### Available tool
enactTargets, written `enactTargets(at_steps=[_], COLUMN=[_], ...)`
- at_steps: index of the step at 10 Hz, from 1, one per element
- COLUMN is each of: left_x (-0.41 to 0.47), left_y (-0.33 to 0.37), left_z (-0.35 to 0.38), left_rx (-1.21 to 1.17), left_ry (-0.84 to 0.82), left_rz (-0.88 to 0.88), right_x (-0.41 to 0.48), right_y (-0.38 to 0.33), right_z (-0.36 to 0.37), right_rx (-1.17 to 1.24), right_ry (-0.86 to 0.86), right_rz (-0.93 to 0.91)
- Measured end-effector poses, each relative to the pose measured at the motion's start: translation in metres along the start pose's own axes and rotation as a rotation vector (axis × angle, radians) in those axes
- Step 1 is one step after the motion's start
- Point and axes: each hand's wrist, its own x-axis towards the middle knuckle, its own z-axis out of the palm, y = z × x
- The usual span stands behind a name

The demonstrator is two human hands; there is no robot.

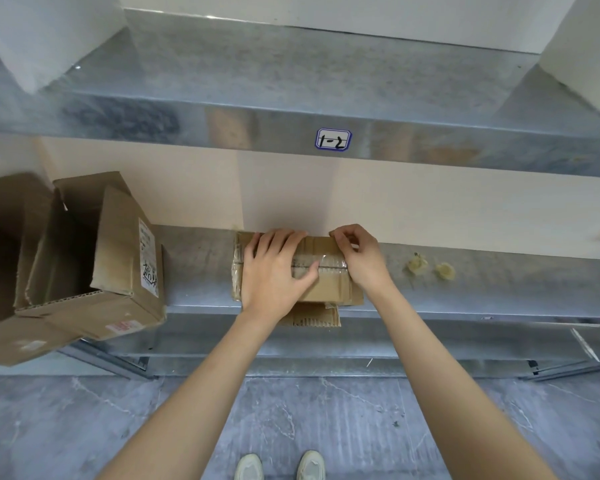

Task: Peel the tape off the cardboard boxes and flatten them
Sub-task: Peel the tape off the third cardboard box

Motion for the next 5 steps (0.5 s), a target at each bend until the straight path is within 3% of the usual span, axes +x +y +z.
enactTargets(at_steps=[2, 5], left_x=[0.0018, 0.0028], left_y=[-0.0012, -0.0010], left_z=[0.0018, 0.0014], left_rx=[-0.001, 0.006], left_ry=[0.012, 0.011], left_rz=[-0.004, -0.005], right_x=[-0.0017, -0.0020], right_y=[-0.0006, -0.0050], right_z=[-0.0029, -0.0080], right_rx=[0.029, 0.162], right_ry=[0.090, 0.235], right_rz=[-0.088, -0.079])
